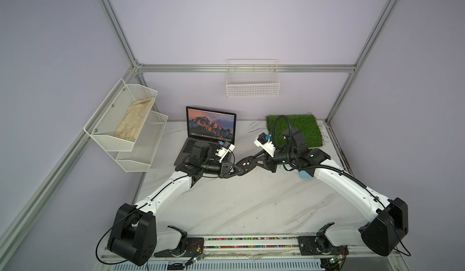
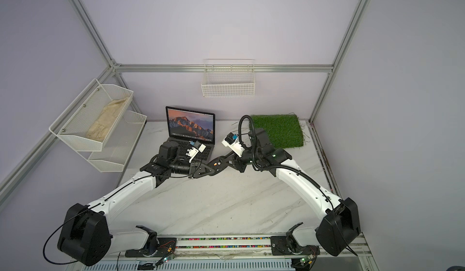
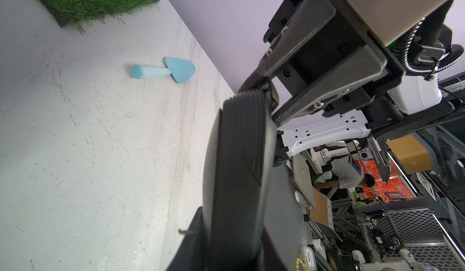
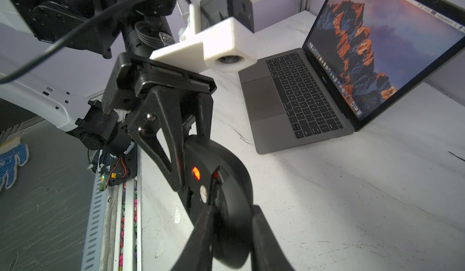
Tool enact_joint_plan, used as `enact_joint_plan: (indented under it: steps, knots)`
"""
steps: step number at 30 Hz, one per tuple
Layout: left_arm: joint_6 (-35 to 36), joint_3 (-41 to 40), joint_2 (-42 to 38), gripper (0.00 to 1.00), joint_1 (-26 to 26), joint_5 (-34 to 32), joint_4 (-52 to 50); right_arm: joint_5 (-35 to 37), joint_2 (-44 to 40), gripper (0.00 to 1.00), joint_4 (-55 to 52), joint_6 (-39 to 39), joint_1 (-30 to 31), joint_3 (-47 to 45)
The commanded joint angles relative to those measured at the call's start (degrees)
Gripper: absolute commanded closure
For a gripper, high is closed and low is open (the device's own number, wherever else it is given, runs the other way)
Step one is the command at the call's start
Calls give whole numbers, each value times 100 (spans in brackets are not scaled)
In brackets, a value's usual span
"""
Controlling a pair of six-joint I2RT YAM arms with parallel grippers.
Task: Insert the wireless mouse receiver into the laptop
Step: Remove the lid from the mouse.
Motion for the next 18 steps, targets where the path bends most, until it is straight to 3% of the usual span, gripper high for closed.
enact_joint_plan:
  steps: [1,14,18]
  knots:
    - [-86,385,16,100,148,-351,306,-559,-253,100,-189,-135,18,-96]
    - [-35,456,140,100,166,-745,231,-666,-405,100,-207,-77,-83,-100]
    - [-12,447,140,100,166,-1147,163,-271,-419,100,-204,95,-86,-128]
